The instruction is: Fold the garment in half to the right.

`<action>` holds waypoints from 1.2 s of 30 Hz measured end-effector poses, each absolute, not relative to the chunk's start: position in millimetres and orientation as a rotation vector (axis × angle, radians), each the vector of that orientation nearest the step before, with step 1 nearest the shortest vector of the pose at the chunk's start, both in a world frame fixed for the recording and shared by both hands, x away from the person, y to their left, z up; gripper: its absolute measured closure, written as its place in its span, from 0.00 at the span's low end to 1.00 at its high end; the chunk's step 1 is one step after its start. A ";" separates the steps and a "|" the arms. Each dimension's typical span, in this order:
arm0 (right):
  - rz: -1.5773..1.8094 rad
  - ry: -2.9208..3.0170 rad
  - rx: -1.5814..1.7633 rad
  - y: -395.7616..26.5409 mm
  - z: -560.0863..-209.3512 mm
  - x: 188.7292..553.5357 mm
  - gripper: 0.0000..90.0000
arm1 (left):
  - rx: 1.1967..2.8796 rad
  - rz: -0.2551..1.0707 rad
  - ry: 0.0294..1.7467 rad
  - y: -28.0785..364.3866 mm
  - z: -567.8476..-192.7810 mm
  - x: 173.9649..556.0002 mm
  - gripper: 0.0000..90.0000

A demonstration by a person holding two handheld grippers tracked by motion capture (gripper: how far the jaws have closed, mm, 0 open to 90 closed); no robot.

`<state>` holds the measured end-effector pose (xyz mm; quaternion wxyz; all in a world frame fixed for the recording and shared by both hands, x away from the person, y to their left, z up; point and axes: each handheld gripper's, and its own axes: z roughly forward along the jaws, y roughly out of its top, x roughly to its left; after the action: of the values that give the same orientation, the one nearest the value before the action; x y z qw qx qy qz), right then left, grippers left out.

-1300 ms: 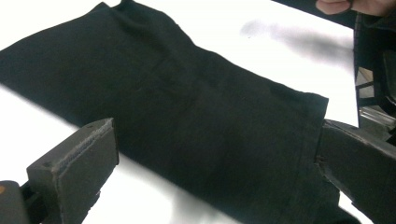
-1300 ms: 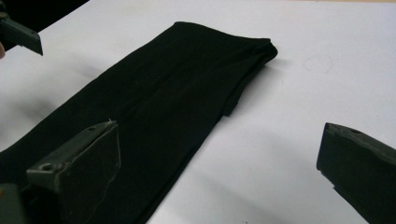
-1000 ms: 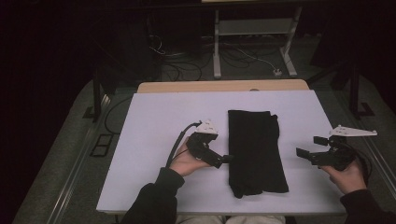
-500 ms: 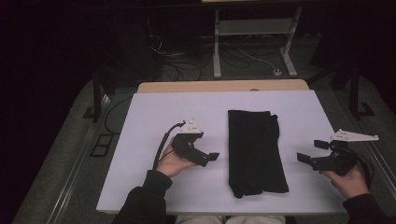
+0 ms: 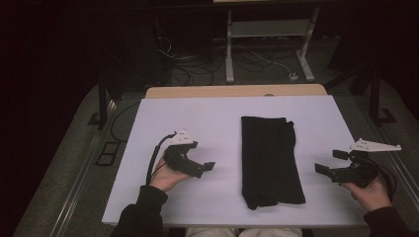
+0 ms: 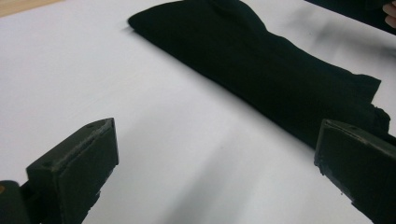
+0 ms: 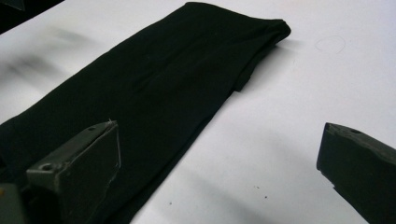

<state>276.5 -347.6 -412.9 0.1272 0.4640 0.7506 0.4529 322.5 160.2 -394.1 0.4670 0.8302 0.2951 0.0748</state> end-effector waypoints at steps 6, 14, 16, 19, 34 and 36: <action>1.316 2.192 1.349 -346.7 -413.9 276.8 0.00 | 2.020 0.208 0.743 176.1 -392.7 317.6 0.00; 1.311 2.199 1.350 -346.1 -415.0 277.2 0.00 | 1.991 0.233 0.781 200.4 -394.4 312.0 0.00; 1.309 2.201 1.350 -346.1 -415.3 277.2 0.00 | 1.979 0.242 0.797 207.1 -394.4 310.9 0.00; 1.306 2.203 1.351 -346.0 -415.7 277.4 0.00 | 1.960 0.255 0.813 216.5 -394.4 308.8 0.00; 1.295 2.219 1.345 -344.4 -417.8 277.9 0.00 | 1.891 0.308 0.901 255.3 -403.9 292.4 0.00; 1.292 2.221 1.343 -344.1 -417.8 277.9 0.00 | 1.883 0.313 0.911 261.0 -405.0 289.5 0.00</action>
<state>277.9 -344.1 -417.8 0.1207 0.4596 0.7605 0.4425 289.5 261.0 -405.0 0.4912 0.7755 0.3751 0.1289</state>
